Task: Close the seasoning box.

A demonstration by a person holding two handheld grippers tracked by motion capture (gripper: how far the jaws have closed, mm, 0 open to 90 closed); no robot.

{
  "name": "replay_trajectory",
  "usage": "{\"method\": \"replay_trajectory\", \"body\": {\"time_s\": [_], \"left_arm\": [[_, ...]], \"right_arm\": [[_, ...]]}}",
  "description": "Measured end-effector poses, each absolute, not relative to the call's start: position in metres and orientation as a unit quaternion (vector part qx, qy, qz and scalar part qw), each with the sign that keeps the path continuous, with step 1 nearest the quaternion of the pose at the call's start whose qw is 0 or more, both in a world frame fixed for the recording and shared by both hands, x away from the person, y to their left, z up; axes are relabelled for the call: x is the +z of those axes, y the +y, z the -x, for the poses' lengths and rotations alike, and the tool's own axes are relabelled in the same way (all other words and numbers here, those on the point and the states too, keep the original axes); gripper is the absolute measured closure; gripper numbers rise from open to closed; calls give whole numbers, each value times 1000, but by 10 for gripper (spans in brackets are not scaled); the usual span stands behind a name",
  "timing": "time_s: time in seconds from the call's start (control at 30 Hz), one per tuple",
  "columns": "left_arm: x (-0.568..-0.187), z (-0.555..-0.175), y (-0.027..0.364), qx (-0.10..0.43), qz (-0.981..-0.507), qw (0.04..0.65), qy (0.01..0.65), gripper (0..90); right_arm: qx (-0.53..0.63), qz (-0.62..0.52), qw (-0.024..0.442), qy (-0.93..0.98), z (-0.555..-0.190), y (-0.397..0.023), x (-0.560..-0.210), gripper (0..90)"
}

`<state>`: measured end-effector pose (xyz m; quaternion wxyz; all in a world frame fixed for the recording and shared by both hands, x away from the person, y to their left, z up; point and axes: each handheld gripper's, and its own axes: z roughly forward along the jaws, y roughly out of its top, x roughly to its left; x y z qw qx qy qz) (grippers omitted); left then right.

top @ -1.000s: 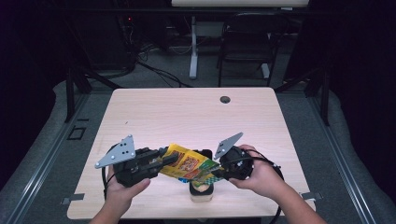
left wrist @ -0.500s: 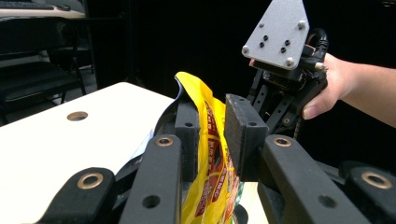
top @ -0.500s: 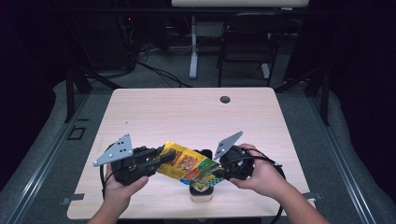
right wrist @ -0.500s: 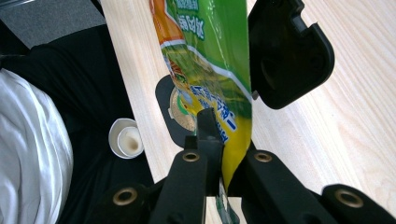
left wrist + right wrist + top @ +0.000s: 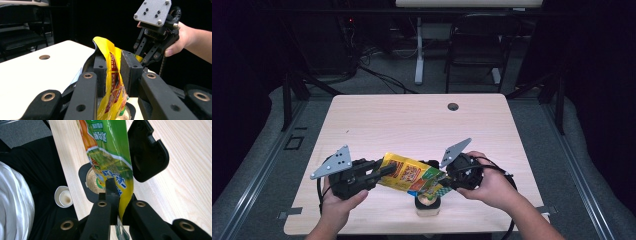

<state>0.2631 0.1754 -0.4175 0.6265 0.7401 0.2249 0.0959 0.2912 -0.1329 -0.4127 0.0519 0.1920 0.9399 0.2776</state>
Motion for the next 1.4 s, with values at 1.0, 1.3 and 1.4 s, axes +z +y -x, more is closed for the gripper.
{"method": "replay_trajectory", "body": {"time_s": [1.0, 1.3, 1.4], "left_arm": [[-431, -260, 191, 98, -739, 623, 237, 748], [-432, -260, 193, 100, -738, 622, 240, 748], [-432, -260, 193, 99, -738, 623, 240, 748]], "right_arm": [[290, -191, 59, 936, -292, -122, -415, 886], [289, -187, 59, 937, -293, -121, -414, 886], [291, -189, 61, 936, -292, -120, -414, 885]]}}
